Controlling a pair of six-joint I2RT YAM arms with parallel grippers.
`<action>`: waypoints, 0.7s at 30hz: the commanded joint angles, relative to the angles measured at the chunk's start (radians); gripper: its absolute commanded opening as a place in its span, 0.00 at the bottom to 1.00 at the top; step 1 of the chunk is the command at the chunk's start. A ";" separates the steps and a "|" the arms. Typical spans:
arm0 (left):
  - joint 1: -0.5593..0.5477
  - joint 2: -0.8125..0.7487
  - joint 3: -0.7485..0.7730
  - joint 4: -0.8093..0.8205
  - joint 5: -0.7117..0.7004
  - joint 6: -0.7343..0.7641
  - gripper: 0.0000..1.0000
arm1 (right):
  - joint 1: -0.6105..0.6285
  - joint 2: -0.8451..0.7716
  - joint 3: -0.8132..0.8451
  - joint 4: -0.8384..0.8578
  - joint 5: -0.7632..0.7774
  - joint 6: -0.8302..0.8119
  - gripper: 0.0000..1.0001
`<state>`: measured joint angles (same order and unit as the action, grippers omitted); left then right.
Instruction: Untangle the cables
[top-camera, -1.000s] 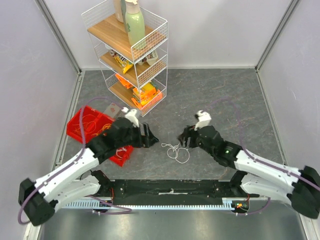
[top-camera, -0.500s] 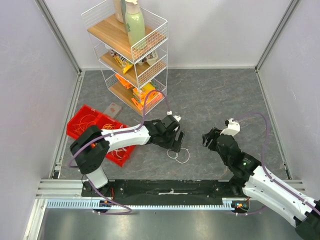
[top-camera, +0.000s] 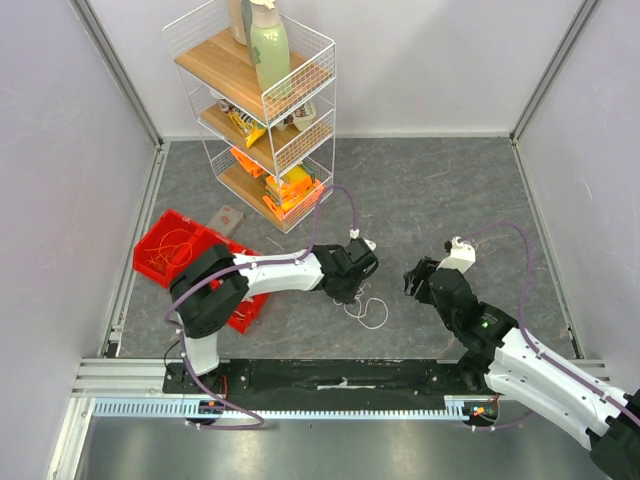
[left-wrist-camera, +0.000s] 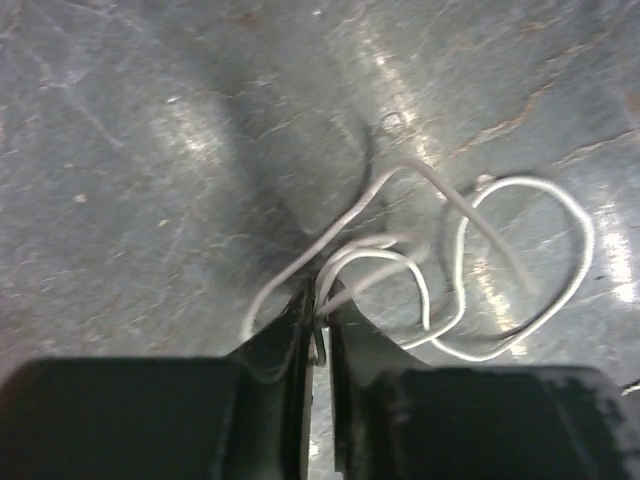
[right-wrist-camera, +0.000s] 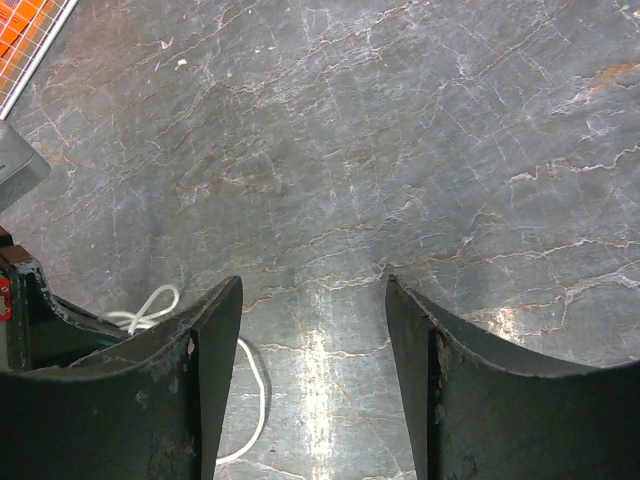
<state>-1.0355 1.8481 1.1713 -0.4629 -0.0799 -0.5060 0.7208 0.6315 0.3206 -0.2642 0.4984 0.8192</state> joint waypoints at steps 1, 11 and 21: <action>-0.003 -0.091 -0.012 -0.062 -0.155 0.000 0.06 | -0.001 -0.009 0.015 0.014 0.023 -0.011 0.67; 0.018 -0.680 -0.108 -0.094 -0.276 0.050 0.02 | -0.001 0.030 0.018 0.026 0.014 -0.008 0.67; 0.048 -1.015 -0.071 -0.400 -0.616 0.015 0.02 | -0.001 0.042 0.014 0.045 -0.011 -0.006 0.67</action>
<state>-1.0042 0.8703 1.0904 -0.6907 -0.4908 -0.4763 0.7208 0.6716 0.3206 -0.2550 0.4870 0.8116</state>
